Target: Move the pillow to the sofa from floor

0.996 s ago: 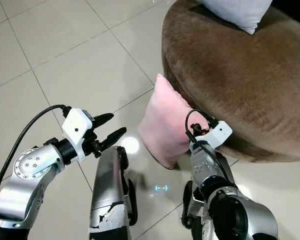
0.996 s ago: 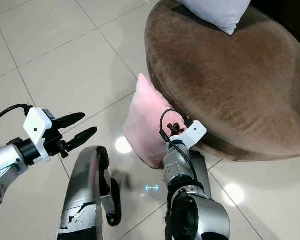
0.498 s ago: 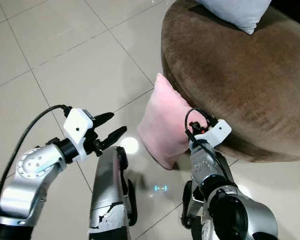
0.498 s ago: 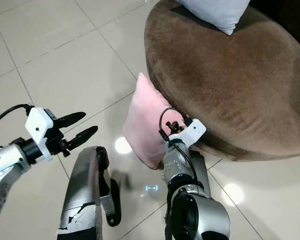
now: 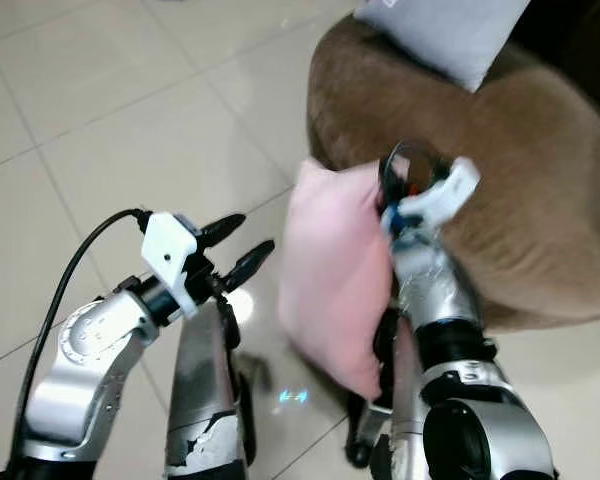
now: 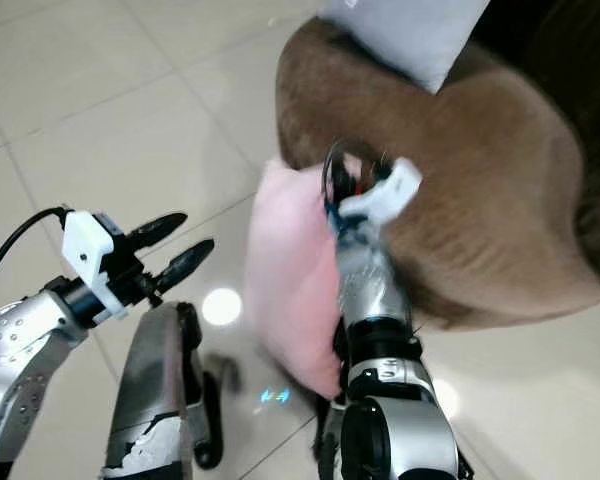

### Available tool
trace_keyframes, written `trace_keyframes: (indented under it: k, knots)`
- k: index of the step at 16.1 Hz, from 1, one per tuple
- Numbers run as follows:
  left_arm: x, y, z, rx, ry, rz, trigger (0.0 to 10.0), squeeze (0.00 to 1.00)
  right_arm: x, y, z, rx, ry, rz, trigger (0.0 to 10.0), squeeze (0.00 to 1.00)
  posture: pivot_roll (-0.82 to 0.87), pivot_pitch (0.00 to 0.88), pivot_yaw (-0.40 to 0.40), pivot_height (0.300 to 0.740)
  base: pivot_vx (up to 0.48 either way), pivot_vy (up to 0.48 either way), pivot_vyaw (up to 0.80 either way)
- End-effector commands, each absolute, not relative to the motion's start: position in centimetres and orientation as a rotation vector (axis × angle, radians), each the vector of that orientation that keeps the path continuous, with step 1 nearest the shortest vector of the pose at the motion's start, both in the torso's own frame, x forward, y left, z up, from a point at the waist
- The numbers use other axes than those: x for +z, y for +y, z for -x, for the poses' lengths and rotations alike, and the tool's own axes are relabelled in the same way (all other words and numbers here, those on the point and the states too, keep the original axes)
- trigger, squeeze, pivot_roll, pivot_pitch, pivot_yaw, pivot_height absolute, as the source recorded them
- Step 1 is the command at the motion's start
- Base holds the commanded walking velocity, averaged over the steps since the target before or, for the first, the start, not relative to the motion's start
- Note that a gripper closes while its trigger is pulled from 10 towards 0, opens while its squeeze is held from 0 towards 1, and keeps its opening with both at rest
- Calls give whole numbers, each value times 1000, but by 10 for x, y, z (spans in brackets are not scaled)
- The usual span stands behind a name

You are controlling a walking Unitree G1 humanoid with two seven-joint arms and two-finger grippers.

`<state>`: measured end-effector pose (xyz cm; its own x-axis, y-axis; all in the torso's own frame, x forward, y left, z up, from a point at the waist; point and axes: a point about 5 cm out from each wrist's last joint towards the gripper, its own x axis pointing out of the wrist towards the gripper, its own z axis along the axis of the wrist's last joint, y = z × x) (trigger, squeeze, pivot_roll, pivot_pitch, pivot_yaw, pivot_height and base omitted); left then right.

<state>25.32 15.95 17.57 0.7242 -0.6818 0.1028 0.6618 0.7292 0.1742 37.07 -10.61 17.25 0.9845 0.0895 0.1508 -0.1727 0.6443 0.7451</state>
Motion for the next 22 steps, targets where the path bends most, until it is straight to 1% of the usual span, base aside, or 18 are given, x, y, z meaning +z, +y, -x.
trace_keyframes:
  k: [1,2,4,5,6,7,8,9,10,11,12,13,14,15,16,19,22]
  knots:
    - [179,150,-249,-756,-196,-109,10000,0,210,-66,-358,245,-182,-1054,0,0,182,107,-62,515,0,0,0]
    - [182,143,-250,-762,-221,-88,10000,0,238,-76,-359,237,-247,-1116,0,0,172,92,-65,515,0,0,0]
    - [185,138,-255,-750,-249,-77,10000,0,285,-100,-360,241,-384,-1088,0,0,142,61,-65,515,0,0,0]
    - [186,136,-257,-748,-258,-78,10000,0,298,-111,-361,225,-434,-1060,0,0,142,61,-65,515,0,0,0]
    - [190,132,-262,-744,-272,-79,10000,0,325,-137,-361,189,-543,-995,0,0,127,49,-58,515,0,0,0]
    - [192,129,-269,-739,-282,-79,10000,0,344,-164,-359,152,-632,-885,0,0,105,34,-45,515,0,0,0]
    - [192,127,-274,-733,-286,-82,10000,0,347,-179,-360,128,-629,-820,0,0,99,27,-42,515,0,0,0]
    - [191,126,-277,-729,-286,-83,10000,0,341,-182,-361,116,-591,-767,0,0,95,25,-40,515,0,0,0]
    - [189,126,-280,-712,-285,-92,10000,0,319,-182,-363,75,-511,-661,9725,0,88,21,-37,515,0,0,0]
    - [187,127,-283,-686,-282,-94,10000,0,292,-175,-365,59,-414,-617,10000,0,83,21,-34,515,0,0,0]
    - [186,127,-286,-665,-282,-94,10000,0,267,-167,-366,52,-326,-595,10000,0,84,18,-34,515,0,0,0]
    - [184,130,-291,-632,-287,-112,10000,0,227,-155,-362,44,-228,-548,10000,0,94,19,-39,515,0,0,0]
    - [184,133,-294,-601,-291,-127,10000,0,207,-151,-359,38,-166,-520,10000,0,95,19,-41,515,0,0,0]
    - [184,134,-295,-590,-292,-127,10000,0,203,-151,-357,31,-155,-516,10000,0,98,18,-45,515,0,0,0]
    - [182,139,-299,-546,-288,-144,10000,0,193,-151,-348,8,-138,-507,10000,0,102,17,-50,520,0,0,0]
    - [178,141,-299,-533,-284,-154,10000,0,193,-152,-339,0,-153,-465,10000,0,96,15,-47,550,0,0,0]
    - [175,140,-304,-505,-264,-144,10000,0,195,-154,-337,-10,-163,-449,10000,0,92,10,-50,580,0,0,0]
